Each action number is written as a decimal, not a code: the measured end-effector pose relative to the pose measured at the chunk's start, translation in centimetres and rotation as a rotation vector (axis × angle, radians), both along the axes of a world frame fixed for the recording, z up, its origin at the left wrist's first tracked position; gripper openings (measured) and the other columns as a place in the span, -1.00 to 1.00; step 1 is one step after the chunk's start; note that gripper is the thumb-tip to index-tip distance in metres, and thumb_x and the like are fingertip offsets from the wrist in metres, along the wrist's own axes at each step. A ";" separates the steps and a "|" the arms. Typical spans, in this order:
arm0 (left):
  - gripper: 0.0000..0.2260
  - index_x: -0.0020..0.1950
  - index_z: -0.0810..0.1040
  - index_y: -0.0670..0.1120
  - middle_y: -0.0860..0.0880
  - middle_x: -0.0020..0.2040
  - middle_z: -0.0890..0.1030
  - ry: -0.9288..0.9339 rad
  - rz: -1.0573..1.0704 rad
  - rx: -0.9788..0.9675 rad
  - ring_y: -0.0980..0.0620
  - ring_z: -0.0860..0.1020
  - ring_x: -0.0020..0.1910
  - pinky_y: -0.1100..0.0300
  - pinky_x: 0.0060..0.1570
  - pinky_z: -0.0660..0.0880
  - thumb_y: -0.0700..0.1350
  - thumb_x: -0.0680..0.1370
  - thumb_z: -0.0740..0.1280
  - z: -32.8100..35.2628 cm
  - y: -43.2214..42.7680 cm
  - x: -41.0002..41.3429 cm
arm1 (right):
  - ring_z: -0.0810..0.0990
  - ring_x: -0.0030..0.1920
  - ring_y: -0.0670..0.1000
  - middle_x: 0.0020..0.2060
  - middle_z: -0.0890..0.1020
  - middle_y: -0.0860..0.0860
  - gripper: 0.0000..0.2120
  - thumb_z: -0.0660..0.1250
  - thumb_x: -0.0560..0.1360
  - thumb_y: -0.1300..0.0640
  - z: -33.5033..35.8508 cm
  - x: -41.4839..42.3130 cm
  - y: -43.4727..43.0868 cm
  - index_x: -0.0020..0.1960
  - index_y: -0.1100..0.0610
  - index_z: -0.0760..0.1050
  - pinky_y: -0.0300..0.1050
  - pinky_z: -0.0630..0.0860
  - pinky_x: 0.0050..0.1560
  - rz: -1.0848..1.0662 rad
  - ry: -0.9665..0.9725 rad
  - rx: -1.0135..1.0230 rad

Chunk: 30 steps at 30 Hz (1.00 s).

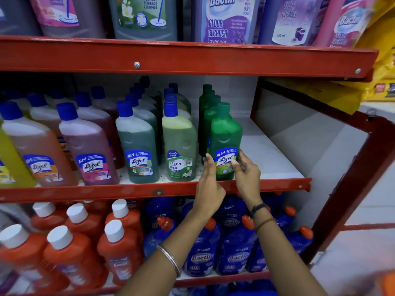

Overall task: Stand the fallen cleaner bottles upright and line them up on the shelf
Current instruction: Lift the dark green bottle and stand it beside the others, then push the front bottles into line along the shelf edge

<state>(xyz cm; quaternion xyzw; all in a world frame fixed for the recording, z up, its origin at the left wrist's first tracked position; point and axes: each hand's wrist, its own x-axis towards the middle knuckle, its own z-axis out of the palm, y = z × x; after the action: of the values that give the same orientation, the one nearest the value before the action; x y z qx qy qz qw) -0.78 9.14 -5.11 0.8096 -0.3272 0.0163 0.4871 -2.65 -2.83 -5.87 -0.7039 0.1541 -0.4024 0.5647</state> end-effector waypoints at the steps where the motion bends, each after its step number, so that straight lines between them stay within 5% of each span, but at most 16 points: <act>1: -0.29 0.51 -0.15 -0.14 -0.11 0.56 -0.01 -0.020 -0.009 -0.003 -0.01 0.04 0.53 0.47 0.27 0.03 -0.44 0.44 0.08 -0.1 0.1 -0.2 | 0.61 0.03 -0.18 0.17 0.58 0.00 -0.60 0.22 0.55 0.27 0.1 -0.2 -0.2 0.39 0.22 0.37 -0.40 0.55 -0.04 0.005 0.013 -0.013; 4: -0.27 0.51 -0.17 -0.11 -0.07 0.57 -0.05 -0.068 0.009 -0.014 0.05 -0.05 0.54 0.31 0.43 -0.06 -0.44 0.43 0.07 -0.6 0.4 -0.7 | 0.59 -0.05 -0.31 0.13 0.59 -0.03 -0.63 0.19 0.58 0.19 0.3 -1.2 -0.3 0.38 0.16 0.39 -0.26 0.54 0.09 0.020 0.059 -0.060; 6: -0.26 0.51 -0.17 -0.10 -0.06 0.57 -0.05 -0.089 0.038 0.010 0.08 -0.09 0.53 0.05 0.52 -0.15 -0.44 0.43 0.08 -0.9 0.2 -0.9 | 0.58 -0.08 -0.36 0.10 0.60 -0.03 -0.63 0.19 0.58 0.18 0.3 -1.4 -0.3 0.39 0.15 0.39 -0.34 0.52 0.07 0.036 0.087 -0.090; 10: -0.28 0.52 -0.12 -0.12 -0.07 0.56 0.00 -0.062 0.056 0.018 0.07 -0.04 0.53 -0.08 0.52 -0.13 -0.44 0.42 0.08 -0.5 0.1 -1.4 | 0.57 -0.16 -0.43 -0.01 0.60 -0.09 -0.64 0.25 0.56 0.18 0.4 -1.6 0.0 0.34 0.16 0.44 -0.45 0.51 -0.03 0.011 0.088 -0.110; 15: -0.31 0.52 -0.04 -0.11 -0.05 0.56 0.07 0.015 0.080 -0.066 0.05 0.06 0.52 0.02 0.51 0.07 -0.43 0.43 0.09 0.0 0.1 -2.1 | 0.62 -0.07 -0.15 0.08 0.64 0.06 -0.64 0.29 0.54 0.14 0.4 -2.2 0.6 0.30 0.22 0.48 -0.53 0.49 -0.12 -0.060 0.062 -0.083; 18: -0.32 0.51 0.00 -0.10 -0.04 0.55 0.11 0.040 0.082 -0.104 0.05 0.11 0.51 0.08 0.48 0.17 -0.43 0.43 0.10 -0.1 0.3 -2.3 | 0.60 -0.11 -0.15 0.05 0.66 0.10 -0.65 0.29 0.54 0.16 0.4 -2.3 0.8 0.29 0.24 0.49 -0.58 0.44 -0.20 -0.077 0.055 -0.087; 24: -0.31 0.51 0.00 -0.09 -0.03 0.55 0.08 0.043 0.079 -0.104 0.08 0.07 0.52 0.27 0.44 0.08 -0.44 0.43 0.10 -0.1 0.1 -2.2 | 0.63 -0.06 -0.06 0.10 0.66 0.15 -0.63 0.25 0.56 0.10 0.2 -2.1 0.8 0.32 0.20 0.47 -0.56 0.46 -0.20 -0.084 0.081 -0.096; 28: -0.41 0.46 0.21 -0.09 -0.13 0.42 0.39 0.047 0.126 -0.194 -0.06 0.38 0.38 0.18 0.39 0.32 -0.41 0.45 0.11 -0.2 1.1 -1.7 | 0.59 0.16 0.02 0.20 0.60 0.13 -0.61 0.23 0.57 0.05 -0.1 -2.5 2.0 0.33 0.20 0.44 -0.38 0.50 0.06 -0.154 0.069 -0.129; 30: -0.51 0.35 0.40 -0.13 -0.12 0.30 0.51 -0.018 0.271 -0.333 0.01 0.47 0.27 0.39 0.30 0.32 -0.41 0.44 0.13 0.2 2.6 -1.2 | 0.51 0.22 -0.01 0.20 0.55 0.11 -0.66 0.21 0.57 0.07 -0.2 -3.5 3.9 0.27 0.23 0.46 -0.26 0.44 0.19 -0.293 -0.070 -0.229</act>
<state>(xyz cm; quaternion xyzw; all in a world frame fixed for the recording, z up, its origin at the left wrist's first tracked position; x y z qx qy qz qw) -1.98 11.71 -4.90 0.7542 -0.2123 0.1428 0.6047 -6.12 1.10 -6.08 -0.7192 0.1883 -0.5196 0.4211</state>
